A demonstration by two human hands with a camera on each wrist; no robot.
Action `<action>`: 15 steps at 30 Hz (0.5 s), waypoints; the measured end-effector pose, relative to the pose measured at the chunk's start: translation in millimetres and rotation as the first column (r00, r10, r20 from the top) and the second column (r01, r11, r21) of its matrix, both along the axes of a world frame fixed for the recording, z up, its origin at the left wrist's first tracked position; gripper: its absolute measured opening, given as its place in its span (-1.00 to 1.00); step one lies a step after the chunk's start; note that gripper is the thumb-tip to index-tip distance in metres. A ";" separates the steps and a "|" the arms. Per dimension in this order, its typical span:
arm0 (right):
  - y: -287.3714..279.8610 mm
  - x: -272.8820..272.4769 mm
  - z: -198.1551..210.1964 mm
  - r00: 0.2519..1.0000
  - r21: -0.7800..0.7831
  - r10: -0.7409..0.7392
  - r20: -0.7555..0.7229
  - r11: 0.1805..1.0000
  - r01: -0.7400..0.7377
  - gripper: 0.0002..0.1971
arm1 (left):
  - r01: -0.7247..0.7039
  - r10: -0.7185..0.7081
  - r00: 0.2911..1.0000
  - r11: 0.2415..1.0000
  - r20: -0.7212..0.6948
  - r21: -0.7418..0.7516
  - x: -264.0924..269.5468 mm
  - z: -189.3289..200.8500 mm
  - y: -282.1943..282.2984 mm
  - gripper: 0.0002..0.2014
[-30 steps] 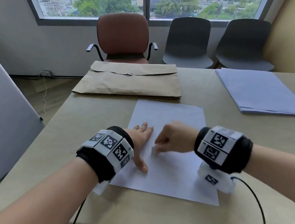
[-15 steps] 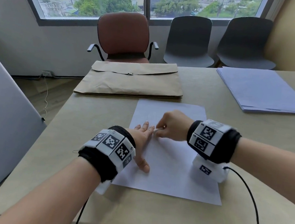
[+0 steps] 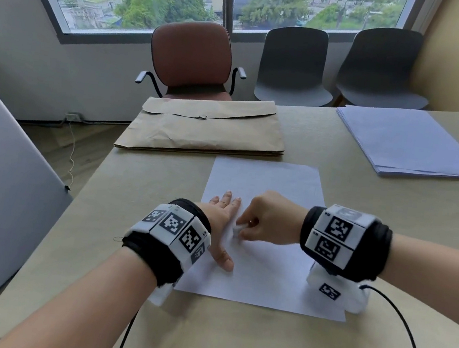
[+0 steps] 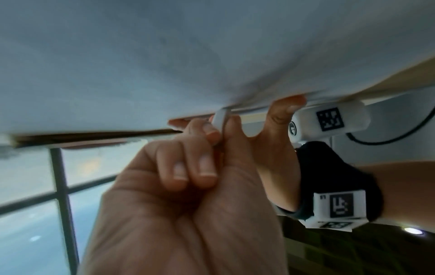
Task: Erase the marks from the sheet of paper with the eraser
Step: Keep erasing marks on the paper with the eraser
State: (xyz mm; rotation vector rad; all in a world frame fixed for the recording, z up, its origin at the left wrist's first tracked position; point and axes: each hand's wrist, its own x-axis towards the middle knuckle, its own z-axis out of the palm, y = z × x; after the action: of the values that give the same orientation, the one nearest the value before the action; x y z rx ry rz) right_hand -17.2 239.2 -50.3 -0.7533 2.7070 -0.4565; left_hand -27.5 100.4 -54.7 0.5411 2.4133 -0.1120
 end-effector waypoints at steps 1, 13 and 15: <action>1.0 -0.4 0.1 1.000 0.000 -0.011 0.001 1.000 0.011 -0.78 | 0.000 0.000 1.000 1.000 0.003 -0.006 0.2 0.4 0.2 0.27; 11.4 3.3 -0.1 0.999 -0.014 -0.037 0.007 0.999 0.037 -0.79 | 0.018 -0.018 1.000 1.000 0.022 -0.011 0.0 2.6 -0.1 0.23; 18.8 -14.3 1.0 0.984 -0.022 -0.158 -0.085 0.987 0.157 -0.79 | 0.003 -0.003 1.000 1.000 -0.001 0.023 1.6 2.7 -0.3 0.13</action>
State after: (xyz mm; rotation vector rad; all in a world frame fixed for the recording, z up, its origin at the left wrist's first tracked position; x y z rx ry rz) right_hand -31.5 258.0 -49.2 -0.5776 2.8599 -0.4922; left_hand -26.0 100.1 -52.0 0.5557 2.4176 -0.0854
